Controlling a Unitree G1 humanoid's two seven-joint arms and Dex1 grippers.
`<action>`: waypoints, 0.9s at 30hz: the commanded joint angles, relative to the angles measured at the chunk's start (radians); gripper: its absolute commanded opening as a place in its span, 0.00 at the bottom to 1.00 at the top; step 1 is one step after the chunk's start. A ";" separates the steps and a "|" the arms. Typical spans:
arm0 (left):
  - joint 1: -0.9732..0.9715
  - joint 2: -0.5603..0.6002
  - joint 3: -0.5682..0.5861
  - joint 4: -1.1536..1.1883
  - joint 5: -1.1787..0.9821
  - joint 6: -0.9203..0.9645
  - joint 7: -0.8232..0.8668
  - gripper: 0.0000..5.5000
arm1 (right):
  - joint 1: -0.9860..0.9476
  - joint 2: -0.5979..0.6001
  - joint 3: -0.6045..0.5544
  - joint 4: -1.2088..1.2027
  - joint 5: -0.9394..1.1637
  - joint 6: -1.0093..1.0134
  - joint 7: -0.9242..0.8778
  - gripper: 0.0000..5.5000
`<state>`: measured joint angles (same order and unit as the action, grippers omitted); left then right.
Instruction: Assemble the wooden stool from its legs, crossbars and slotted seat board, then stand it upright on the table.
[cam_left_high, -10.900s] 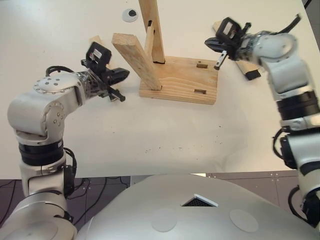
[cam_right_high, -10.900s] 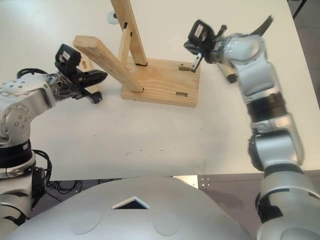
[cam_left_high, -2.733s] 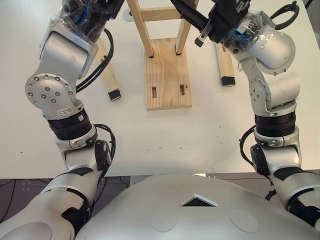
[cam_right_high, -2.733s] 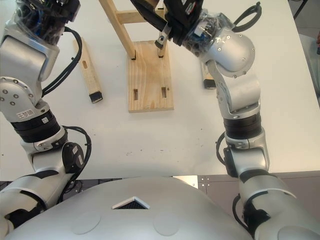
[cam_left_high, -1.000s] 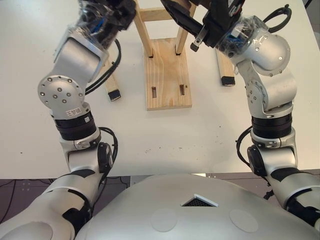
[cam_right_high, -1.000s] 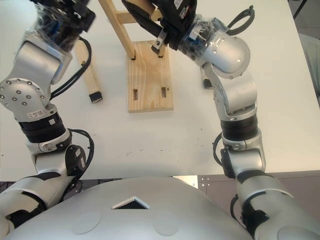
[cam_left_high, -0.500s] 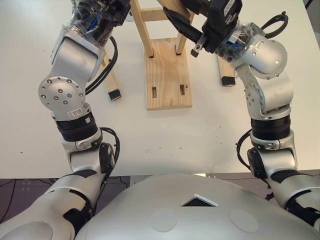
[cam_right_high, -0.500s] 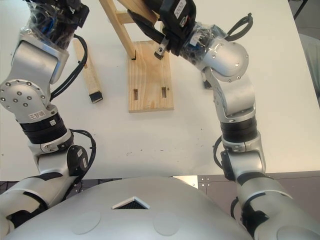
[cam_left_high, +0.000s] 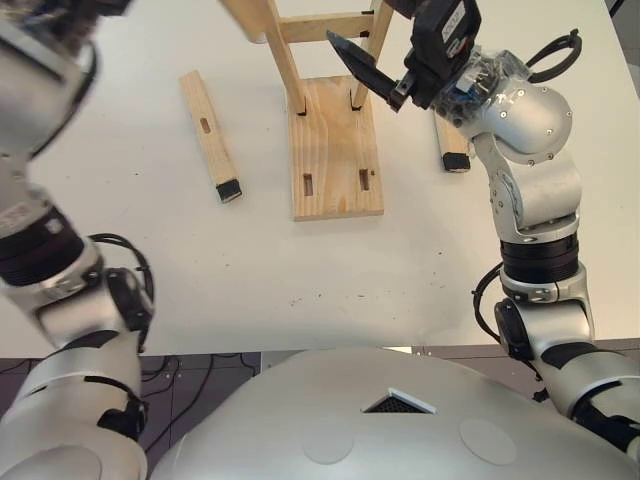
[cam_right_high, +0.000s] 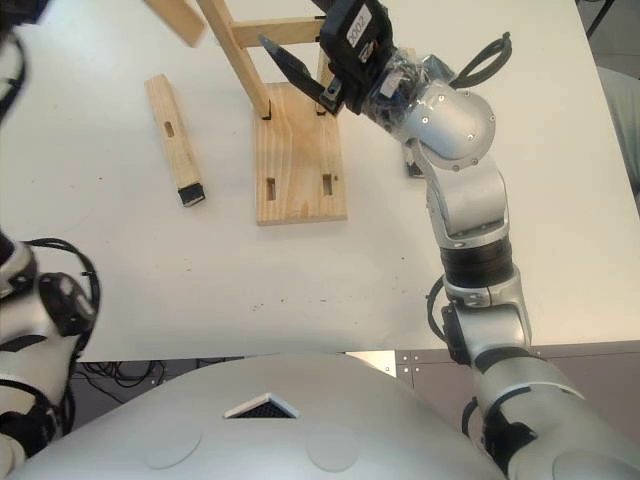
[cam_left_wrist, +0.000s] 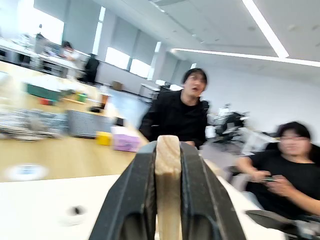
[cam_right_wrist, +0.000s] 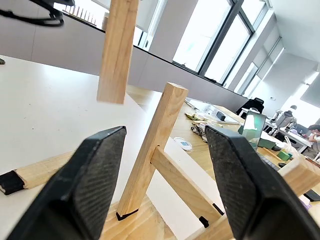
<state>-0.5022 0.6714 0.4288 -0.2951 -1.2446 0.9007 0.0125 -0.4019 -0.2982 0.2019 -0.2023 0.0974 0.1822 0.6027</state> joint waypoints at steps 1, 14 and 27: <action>0.048 0.022 -0.008 0.102 0.149 0.007 0.072 0.07 | 0.029 -0.028 0.014 -0.014 -0.039 -0.018 -0.006 0.53; 0.149 -0.300 -0.046 0.351 0.577 -0.306 0.213 0.07 | 0.026 -0.036 0.036 0.027 -0.055 -0.058 -0.010 0.53; 0.117 -0.405 -0.022 0.442 0.645 -0.376 0.151 0.07 | 0.025 -0.027 0.046 0.050 -0.071 -0.075 -0.008 0.53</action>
<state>-0.3964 0.2714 0.4086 0.1191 -0.6307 0.5484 0.1725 -0.3741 -0.3247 0.2426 -0.1585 0.0337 0.1167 0.5868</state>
